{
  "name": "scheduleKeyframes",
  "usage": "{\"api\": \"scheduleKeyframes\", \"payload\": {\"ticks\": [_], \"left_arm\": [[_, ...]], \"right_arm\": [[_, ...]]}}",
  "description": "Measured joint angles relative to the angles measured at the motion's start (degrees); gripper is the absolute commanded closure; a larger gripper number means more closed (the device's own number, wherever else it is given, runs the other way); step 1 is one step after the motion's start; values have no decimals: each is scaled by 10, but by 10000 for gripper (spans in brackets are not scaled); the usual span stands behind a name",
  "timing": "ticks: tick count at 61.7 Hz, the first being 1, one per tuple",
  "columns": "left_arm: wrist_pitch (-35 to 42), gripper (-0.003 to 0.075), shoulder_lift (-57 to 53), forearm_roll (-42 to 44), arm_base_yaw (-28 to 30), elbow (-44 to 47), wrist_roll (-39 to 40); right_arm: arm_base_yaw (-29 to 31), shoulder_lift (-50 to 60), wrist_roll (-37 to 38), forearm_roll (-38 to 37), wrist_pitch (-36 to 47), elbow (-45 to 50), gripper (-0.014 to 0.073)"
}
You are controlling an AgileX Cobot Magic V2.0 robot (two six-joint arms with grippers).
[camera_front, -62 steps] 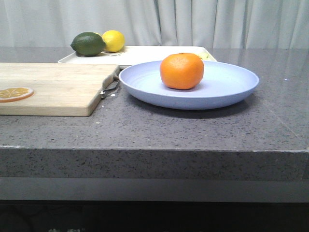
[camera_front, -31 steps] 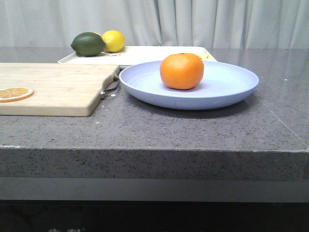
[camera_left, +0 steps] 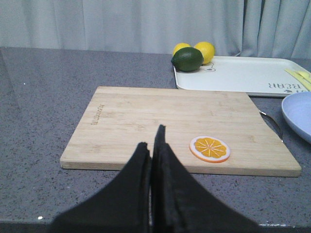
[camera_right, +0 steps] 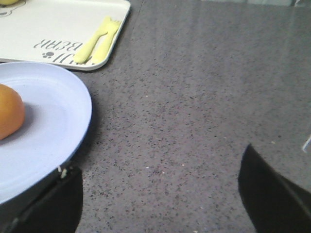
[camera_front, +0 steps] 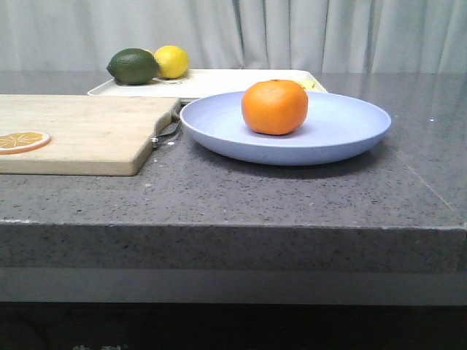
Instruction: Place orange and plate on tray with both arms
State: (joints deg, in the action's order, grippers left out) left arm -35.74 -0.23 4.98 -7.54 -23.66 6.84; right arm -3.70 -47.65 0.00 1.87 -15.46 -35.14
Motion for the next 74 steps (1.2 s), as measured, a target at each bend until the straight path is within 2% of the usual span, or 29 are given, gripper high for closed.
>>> {"api": "scheduleKeyframes", "payload": {"ticks": [10,24,39,55,58,62,74], "left_arm": [[12,738,0,-2,0,3,0],[16,738,0,-2,0,3,1],[18,738,0,-2,0,3,1],[18,738,0,-3,0,3,1],[18,738,0,-3,0,3,1],[18,738,0,-3,0,3,1],[18,738,0,-3,0,3,1]], "right_arm": [[-41,-89,0,11,1,-44,-59],[-87,-239,0,65,6,-134,-59],[-90,-378,0,113,4,-222,-58],[-90,-444,0,138,-5,-247,-48],[-90,-449,0,141,-8,-247,-19],[-90,-449,0,143,-14,-247,73],[-90,-449,0,147,-30,-247,449]]}}
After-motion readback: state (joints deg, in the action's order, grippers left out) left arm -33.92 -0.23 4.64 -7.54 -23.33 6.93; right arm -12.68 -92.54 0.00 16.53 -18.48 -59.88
